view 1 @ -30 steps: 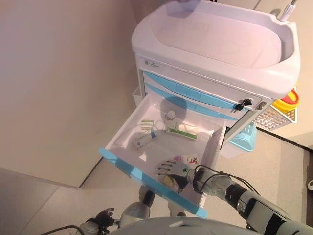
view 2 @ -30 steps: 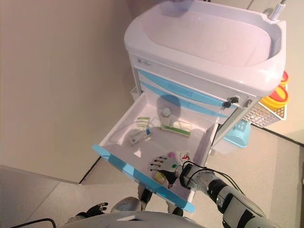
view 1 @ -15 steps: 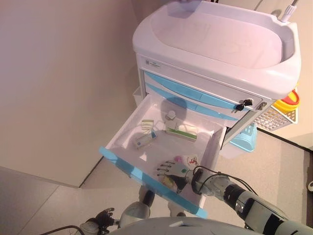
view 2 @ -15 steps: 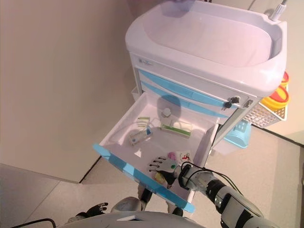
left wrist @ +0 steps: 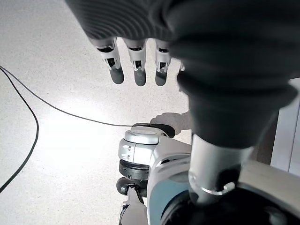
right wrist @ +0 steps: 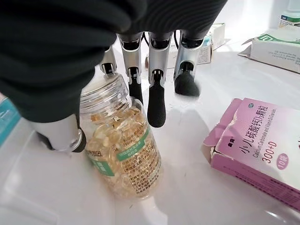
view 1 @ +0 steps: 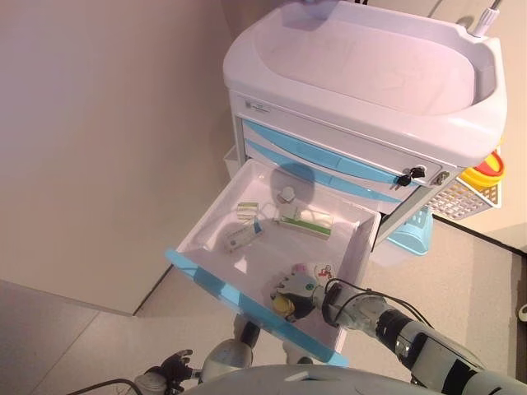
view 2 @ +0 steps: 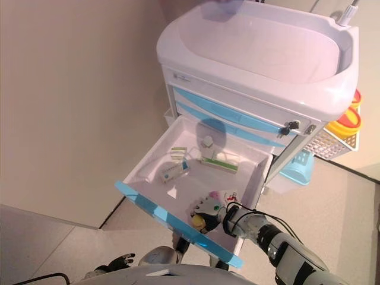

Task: Open the drawer and pick up the medicine

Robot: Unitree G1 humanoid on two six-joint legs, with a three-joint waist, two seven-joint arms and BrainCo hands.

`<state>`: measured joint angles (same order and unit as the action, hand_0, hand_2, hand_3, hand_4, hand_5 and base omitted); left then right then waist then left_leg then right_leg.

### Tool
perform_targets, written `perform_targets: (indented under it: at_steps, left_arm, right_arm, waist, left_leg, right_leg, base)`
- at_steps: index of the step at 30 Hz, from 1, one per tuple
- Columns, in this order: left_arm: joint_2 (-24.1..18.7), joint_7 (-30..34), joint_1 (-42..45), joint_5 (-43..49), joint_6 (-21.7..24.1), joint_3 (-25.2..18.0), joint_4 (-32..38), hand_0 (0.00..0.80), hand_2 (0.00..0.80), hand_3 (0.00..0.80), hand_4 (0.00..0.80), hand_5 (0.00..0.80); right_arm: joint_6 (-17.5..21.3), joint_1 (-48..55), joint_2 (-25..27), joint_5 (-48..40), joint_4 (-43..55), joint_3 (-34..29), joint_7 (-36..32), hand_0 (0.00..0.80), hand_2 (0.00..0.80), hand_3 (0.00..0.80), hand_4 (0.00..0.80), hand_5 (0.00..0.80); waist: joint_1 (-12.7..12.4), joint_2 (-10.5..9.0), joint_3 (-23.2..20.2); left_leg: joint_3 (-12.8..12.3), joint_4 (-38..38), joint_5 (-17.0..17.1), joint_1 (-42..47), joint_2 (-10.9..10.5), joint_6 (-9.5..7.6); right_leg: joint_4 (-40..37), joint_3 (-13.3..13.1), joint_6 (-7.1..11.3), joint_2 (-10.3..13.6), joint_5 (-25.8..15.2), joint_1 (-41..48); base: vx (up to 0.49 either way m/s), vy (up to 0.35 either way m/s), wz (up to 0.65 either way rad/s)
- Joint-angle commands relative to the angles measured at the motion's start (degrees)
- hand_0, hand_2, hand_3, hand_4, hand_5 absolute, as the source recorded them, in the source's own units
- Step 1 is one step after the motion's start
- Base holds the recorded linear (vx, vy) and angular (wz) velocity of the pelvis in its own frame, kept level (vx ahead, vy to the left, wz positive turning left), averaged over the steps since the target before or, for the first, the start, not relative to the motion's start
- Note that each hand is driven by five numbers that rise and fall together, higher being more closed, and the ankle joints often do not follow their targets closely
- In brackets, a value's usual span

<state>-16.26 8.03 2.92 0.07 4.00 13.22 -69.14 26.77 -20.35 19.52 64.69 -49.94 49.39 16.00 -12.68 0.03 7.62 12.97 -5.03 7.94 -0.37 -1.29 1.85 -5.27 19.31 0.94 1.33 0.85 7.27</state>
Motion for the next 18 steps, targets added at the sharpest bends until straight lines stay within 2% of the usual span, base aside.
perform_targets:
  at_steps: [1,7,11,13,18]
  left_arm:
    - [0.86,-0.05,-2.66,1.60,0.80,2.25,-2.57,0.000,0.000,0.000,0.000,0.000]
    - [0.74,0.07,-2.57,1.79,0.77,2.09,-2.55,0.000,0.000,0.000,0.000,0.000]
    - [0.20,0.39,-2.76,1.51,0.38,1.72,-2.48,0.000,0.000,0.000,0.000,0.000]
    - [-0.28,0.58,-2.84,1.26,0.07,1.40,-2.31,0.000,0.000,0.000,0.000,0.000]
    - [-1.38,0.73,-2.83,-0.31,-1.08,-0.37,-1.80,0.000,0.000,0.000,0.000,0.000]
  right_arm:
    - [1.53,-1.57,-1.24,-0.65,1.22,1.31,1.04,0.800,0.800,0.800,0.800,0.800]
    - [1.26,-1.70,-0.67,-0.22,1.70,1.23,1.30,0.800,0.800,0.800,0.800,0.800]
    - [1.26,-3.48,2.22,-2.90,6.08,1.29,0.02,0.800,0.800,0.800,0.800,0.800]
    - [1.00,-4.82,4.80,-6.32,10.86,1.01,-2.32,0.800,0.800,0.800,0.800,0.800]
    - [-1.69,-9.41,15.74,-21.41,31.29,-3.29,-14.63,0.800,0.800,0.800,0.800,0.800]
  waist:
    - [-1.73,-1.72,1.20]
    - [-1.70,-1.85,1.15]
    - [-1.33,-2.29,1.10]
    - [-0.91,-2.58,1.21]
    - [1.45,-3.71,1.20]
  left_leg:
    - [-0.24,0.81,-5.74,1.09,-1.99,-0.37]
    - [-0.22,0.73,-5.71,1.31,-1.90,-0.33]
    - [-0.50,0.72,-5.80,1.45,-1.79,-0.33]
    - [-0.83,0.69,-5.86,1.62,-1.62,-0.29]
    - [-2.64,0.36,-5.98,2.15,-0.88,-0.07]
  right_leg:
    - [4.15,-0.17,1.98,2.44,1.18,-1.43]
    - [4.00,-0.19,1.99,2.37,1.06,-1.23]
    - [3.85,-0.64,2.07,2.24,0.86,-1.12]
    - [3.79,-1.09,2.09,2.15,0.73,-1.08]
    - [3.57,-2.87,2.15,1.83,0.30,-1.16]
  base:
    - [0.000,0.000,0.00]
    - [0.000,0.000,0.00]
    - [0.000,0.000,0.00]
    - [0.000,0.000,0.00]
    - [-0.009,0.006,-0.08]
